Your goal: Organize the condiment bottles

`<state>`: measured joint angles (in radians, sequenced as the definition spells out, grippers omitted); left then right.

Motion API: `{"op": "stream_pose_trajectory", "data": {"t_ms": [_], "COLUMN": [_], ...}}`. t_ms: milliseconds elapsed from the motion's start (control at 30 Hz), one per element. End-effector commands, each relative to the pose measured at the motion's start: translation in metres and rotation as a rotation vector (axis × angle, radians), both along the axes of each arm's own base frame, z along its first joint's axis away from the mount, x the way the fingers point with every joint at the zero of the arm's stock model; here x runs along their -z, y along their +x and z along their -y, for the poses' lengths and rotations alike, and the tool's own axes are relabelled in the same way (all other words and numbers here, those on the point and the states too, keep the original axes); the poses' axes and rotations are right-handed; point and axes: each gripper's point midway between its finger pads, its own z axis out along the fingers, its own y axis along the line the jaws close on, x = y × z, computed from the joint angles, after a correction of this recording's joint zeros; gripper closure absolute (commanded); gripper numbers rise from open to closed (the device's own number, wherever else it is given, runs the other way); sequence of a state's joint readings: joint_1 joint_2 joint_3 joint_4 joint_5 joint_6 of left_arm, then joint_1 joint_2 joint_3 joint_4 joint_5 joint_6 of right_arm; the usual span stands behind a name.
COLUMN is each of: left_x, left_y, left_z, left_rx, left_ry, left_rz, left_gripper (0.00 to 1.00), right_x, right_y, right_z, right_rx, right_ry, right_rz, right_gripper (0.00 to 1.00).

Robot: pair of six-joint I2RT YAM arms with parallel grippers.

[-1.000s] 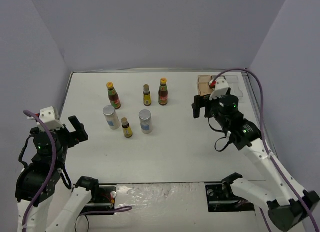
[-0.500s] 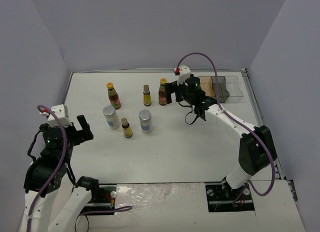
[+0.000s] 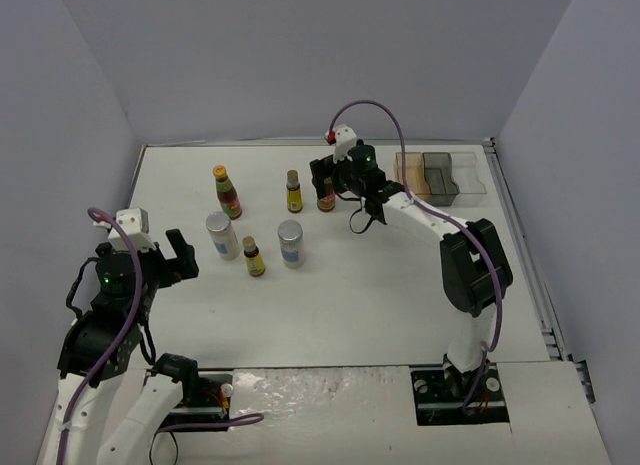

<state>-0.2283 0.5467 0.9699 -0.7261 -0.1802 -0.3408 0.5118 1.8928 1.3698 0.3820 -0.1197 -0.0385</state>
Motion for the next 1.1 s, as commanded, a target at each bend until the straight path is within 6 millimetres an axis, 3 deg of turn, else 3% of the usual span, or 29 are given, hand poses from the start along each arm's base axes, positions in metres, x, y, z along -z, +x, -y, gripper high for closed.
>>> {"op": "stream_pose_trajectory", "data": {"t_ms": [0,133,400,500,600,667,733,833,967,1067], "left_x": [-0.017,-0.013,-0.008,-0.007,-0.008,-0.008,-0.008,-0.009,-0.008,-0.007], "left_y": [0.014,0.014,0.016,0.019,0.021,0.023,0.026,0.029,0.032,0.036], "left_z": [0.006,0.002,0.003,0.004,0.005,0.006,0.007,0.010,0.011,0.012], "left_rx": [-0.007,-0.027,-0.033,-0.031,-0.030,-0.026,-0.022,-0.011,-0.007,0.003], "left_ry": [-0.051,-0.039,-0.048,-0.043,-0.042,-0.045,-0.046,-0.046,-0.042,-0.033], "left_rz": [0.052,0.031,0.017,0.004,0.002,0.006,0.008,0.012,0.015,0.023], "left_gripper": [0.03,0.03,0.03,0.03,0.03,0.03,0.03,0.03,0.03,0.03], "right_x": [-0.053,-0.042,-0.026,-0.020,-0.027,-0.036,-0.046,-0.075,-0.109,-0.157], "right_y": [0.024,0.035,0.046,0.049,0.049,0.048,0.046,0.043,0.041,0.042], "right_z": [-0.016,-0.021,-0.017,-0.015,-0.009,-0.003,0.004,0.022,0.051,0.084], "right_rx": [-0.027,-0.036,-0.022,-0.015,0.000,0.010,0.021,0.043,0.104,0.180], "right_ry": [0.074,0.088,0.109,0.104,0.107,0.097,0.084,0.077,0.045,0.054], "right_rz": [0.157,0.149,0.140,0.135,0.151,0.168,0.182,0.226,0.248,0.312], "right_gripper": [0.00,0.03,0.23,0.37,0.56,0.72,0.81,0.95,1.00,1.00]}}
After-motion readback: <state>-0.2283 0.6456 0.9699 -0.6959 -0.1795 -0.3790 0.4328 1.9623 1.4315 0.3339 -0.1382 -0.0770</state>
